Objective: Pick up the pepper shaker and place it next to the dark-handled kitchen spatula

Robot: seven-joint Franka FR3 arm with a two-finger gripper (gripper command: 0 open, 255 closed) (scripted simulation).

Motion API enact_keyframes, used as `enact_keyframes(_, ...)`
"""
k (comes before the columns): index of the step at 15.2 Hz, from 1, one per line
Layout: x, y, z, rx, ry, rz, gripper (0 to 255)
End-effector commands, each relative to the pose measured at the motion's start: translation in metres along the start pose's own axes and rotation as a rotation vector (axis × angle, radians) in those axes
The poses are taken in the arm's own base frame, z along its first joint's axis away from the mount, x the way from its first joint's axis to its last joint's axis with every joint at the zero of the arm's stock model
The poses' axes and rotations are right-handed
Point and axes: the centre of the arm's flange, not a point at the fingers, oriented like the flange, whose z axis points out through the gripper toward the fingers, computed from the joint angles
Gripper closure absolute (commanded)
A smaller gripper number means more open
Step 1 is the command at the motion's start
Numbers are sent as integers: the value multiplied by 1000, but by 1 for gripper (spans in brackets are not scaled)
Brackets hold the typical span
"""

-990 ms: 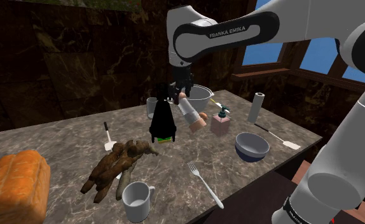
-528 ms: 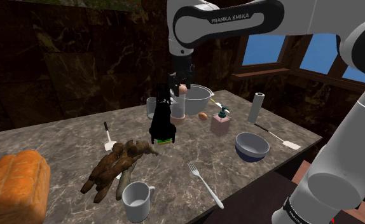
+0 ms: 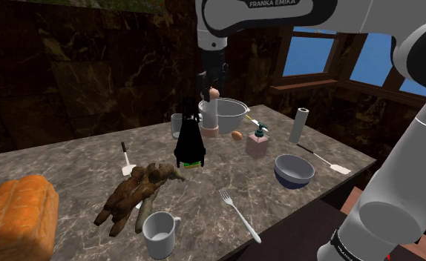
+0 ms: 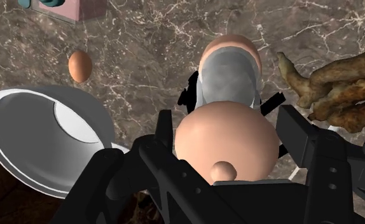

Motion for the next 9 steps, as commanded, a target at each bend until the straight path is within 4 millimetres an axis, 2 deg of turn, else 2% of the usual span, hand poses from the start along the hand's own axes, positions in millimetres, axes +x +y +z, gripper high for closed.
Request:
enact_keyframes(1, 0, 2, -11, 0, 0, 0, 255)
enact_keyframes(8, 2, 8, -45, 0, 0, 0, 255)
enact_keyframes(9, -9, 16, -44, 0, 0, 0, 255)
